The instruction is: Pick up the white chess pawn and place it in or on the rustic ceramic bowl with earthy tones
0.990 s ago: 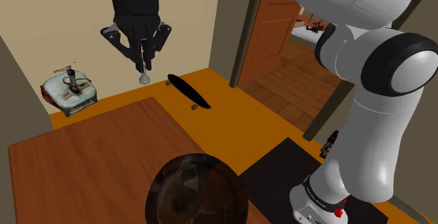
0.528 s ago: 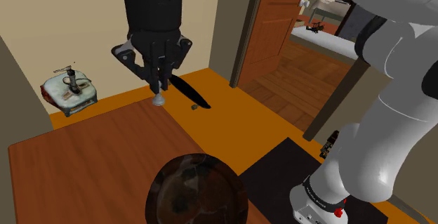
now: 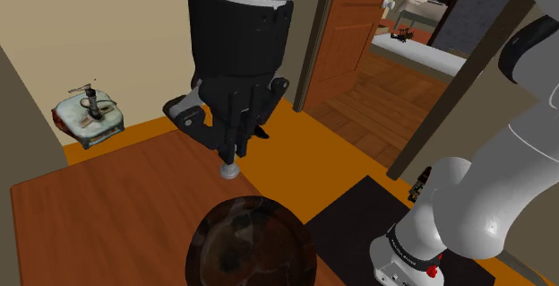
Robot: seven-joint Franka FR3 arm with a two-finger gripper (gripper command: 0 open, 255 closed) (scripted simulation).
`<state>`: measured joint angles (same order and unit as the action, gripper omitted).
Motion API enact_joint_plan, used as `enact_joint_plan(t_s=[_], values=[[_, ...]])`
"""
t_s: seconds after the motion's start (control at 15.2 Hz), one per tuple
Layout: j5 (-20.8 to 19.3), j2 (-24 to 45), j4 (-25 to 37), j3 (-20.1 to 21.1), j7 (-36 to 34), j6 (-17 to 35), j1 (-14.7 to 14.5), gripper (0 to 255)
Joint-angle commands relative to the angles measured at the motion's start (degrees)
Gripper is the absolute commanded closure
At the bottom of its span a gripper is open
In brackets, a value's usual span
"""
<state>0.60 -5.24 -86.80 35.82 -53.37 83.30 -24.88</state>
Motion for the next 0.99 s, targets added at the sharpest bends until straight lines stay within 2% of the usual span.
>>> enact_joint_plan(t_s=[0.0, 0.07, 0.92], values=[[1.9, -3.1, -2.6, 0.4, -1.2, 0.0, -0.7, 255], [2.9, -4.7, -3.6, 1.1, -2.7, -0.3, -1.4, 255], [5.1, -8.6, -17.3, 0.3, -1.2, 10.1, -1.8, 255]])
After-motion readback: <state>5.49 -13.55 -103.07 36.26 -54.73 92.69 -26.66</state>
